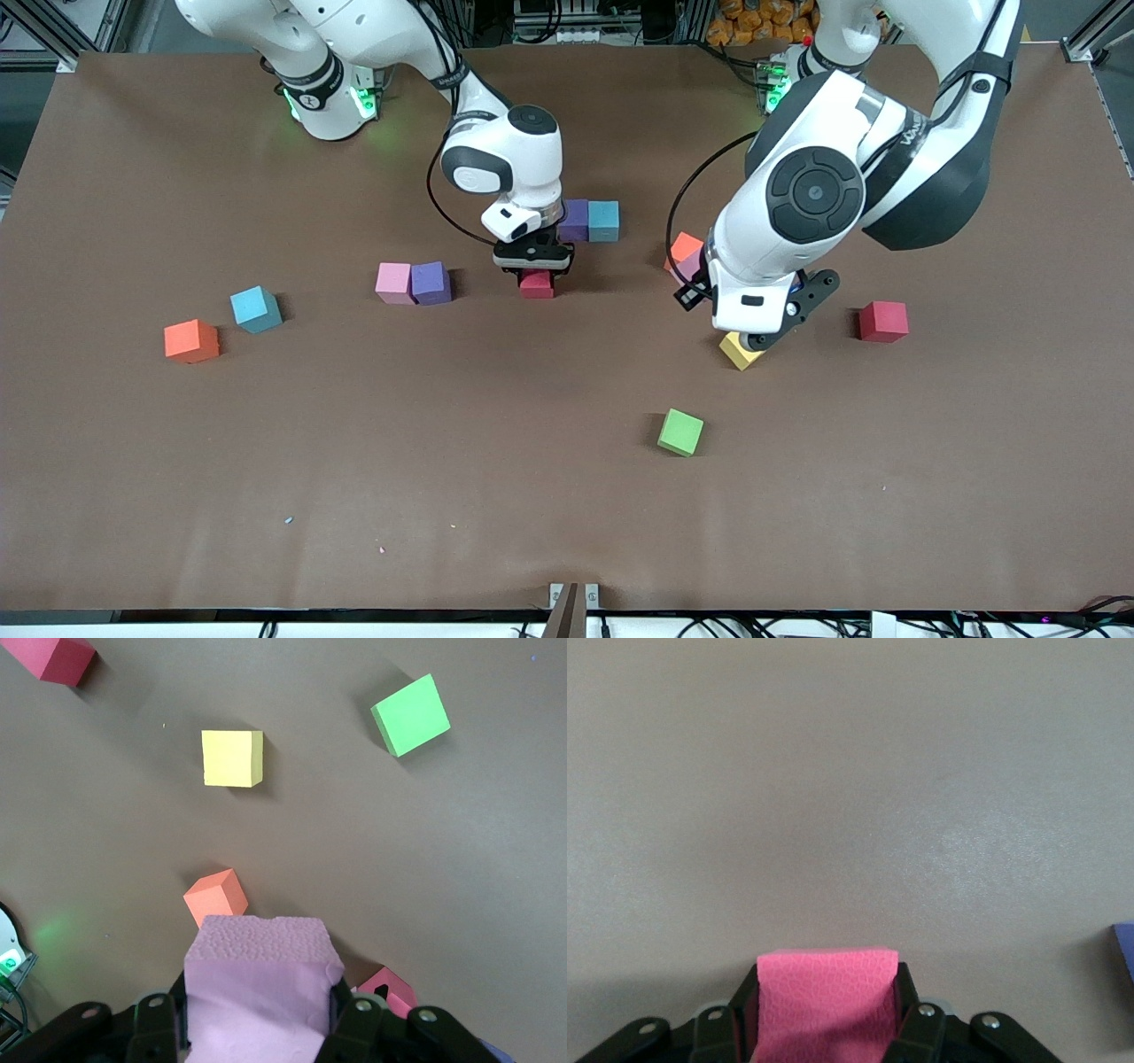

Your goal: Arrange 11 blocks into digit 3

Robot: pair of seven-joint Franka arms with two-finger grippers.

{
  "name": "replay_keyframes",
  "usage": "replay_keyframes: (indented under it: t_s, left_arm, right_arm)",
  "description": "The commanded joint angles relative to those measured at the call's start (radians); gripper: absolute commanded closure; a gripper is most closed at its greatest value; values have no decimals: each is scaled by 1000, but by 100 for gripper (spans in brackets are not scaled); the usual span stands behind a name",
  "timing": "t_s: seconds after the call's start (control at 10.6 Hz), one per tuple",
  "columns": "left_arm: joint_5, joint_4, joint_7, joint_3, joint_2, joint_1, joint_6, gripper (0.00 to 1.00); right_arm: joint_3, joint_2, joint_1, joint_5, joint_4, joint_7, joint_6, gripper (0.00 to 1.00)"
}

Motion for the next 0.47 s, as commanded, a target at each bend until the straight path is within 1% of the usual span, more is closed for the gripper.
replay_keyframes:
  t_s: [0.0, 0.19, 0.38]
  left_arm:
    - [1, -15, 21, 0, -22, 5, -2, 100]
    - [1, -17, 10, 0, -19, 2, -2, 100]
    - [3, -50, -2, 0, -9, -4, -1, 100]
  right_arm:
    - [-2, -10, 1, -31, -11, 34, 6, 0]
    - [-2, -11, -3, -31, -2, 12, 5, 0]
    - [-1, -19, -22, -27, 9, -6, 6, 0]
